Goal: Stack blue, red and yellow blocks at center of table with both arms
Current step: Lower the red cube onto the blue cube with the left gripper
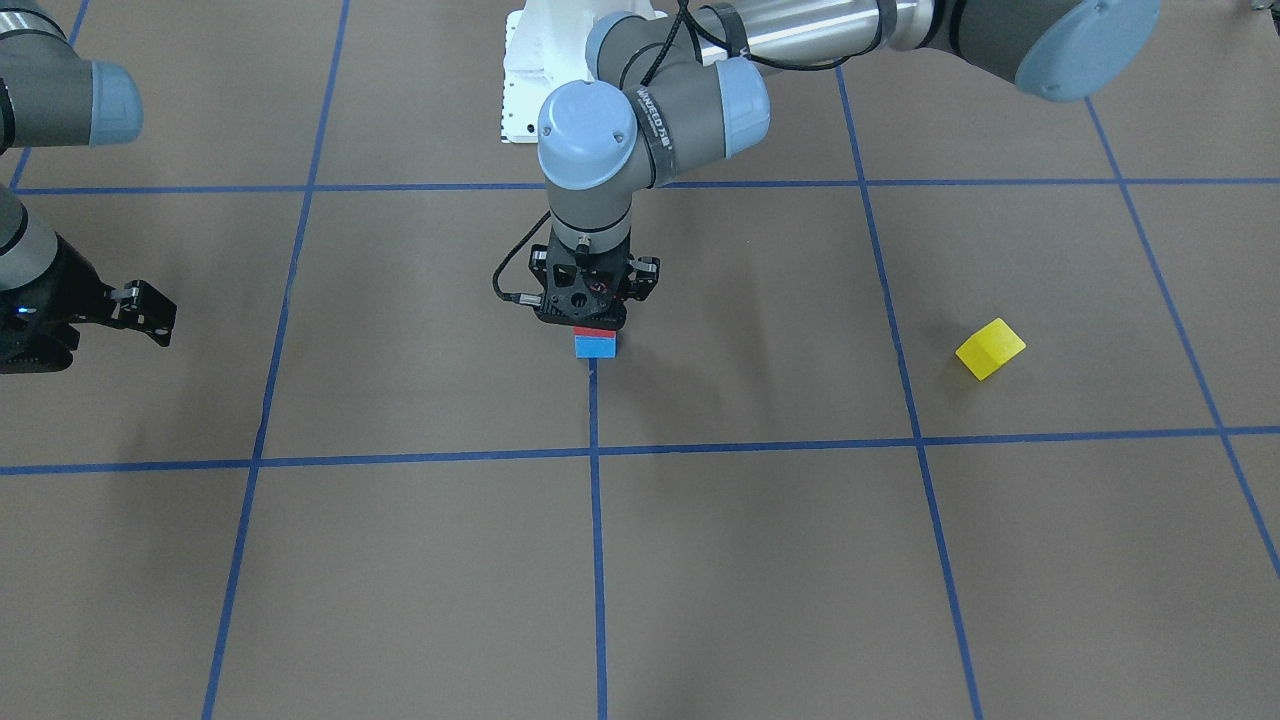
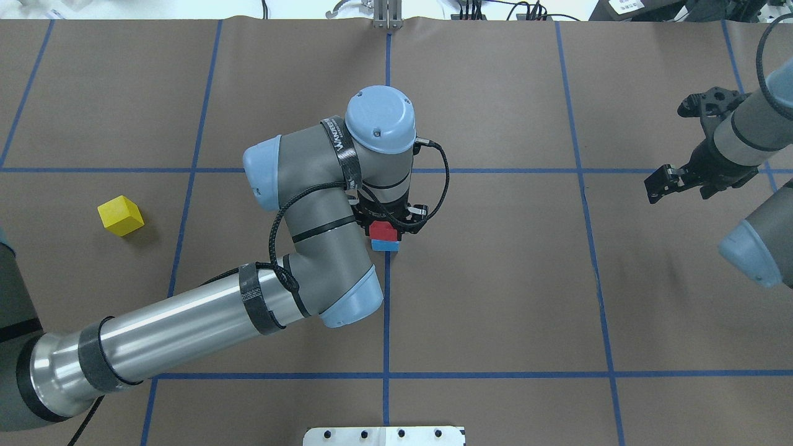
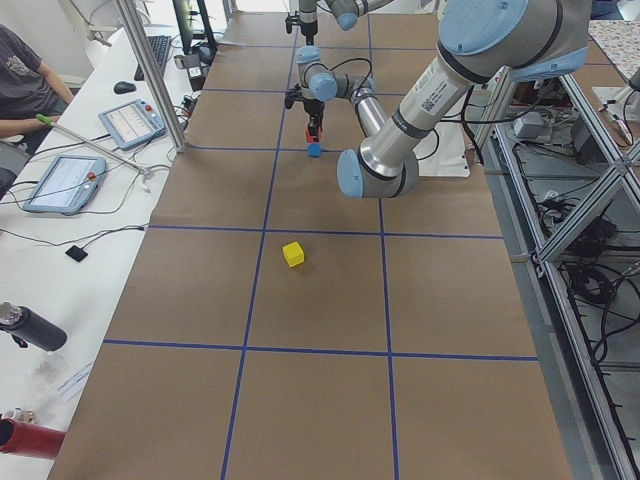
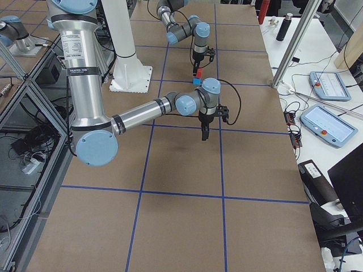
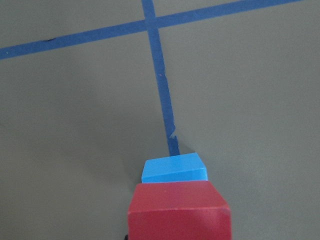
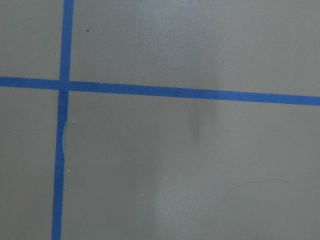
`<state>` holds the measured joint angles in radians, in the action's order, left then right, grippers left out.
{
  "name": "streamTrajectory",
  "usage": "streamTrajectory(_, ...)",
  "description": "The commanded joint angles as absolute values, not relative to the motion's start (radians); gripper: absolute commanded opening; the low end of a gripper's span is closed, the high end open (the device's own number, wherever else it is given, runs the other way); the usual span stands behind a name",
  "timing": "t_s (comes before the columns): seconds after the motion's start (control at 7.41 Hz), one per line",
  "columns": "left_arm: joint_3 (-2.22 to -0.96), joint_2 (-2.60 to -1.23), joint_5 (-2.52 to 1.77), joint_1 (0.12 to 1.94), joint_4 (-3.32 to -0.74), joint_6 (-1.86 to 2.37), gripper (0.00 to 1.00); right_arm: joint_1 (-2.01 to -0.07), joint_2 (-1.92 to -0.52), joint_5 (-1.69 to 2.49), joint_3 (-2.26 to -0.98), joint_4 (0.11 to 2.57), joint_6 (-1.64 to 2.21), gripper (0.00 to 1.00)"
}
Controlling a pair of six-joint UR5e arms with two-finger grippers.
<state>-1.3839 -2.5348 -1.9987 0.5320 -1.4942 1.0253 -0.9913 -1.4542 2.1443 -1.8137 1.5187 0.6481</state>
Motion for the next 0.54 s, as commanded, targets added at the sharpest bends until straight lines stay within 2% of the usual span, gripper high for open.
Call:
streamTrajectory(0.0, -1.374, -2.537, -2.000, 0.529, -1.513, 1.074, 0.00, -0.992, -1.453, 2.145, -1.813, 1.519, 0.649, 1.00)
streamTrajectory(0.4, -1.385, -2.531, -1.999, 0.531, -1.513, 1.075, 0.00, -0.992, -1.453, 2.145, -1.813, 1.519, 0.650, 1.00)
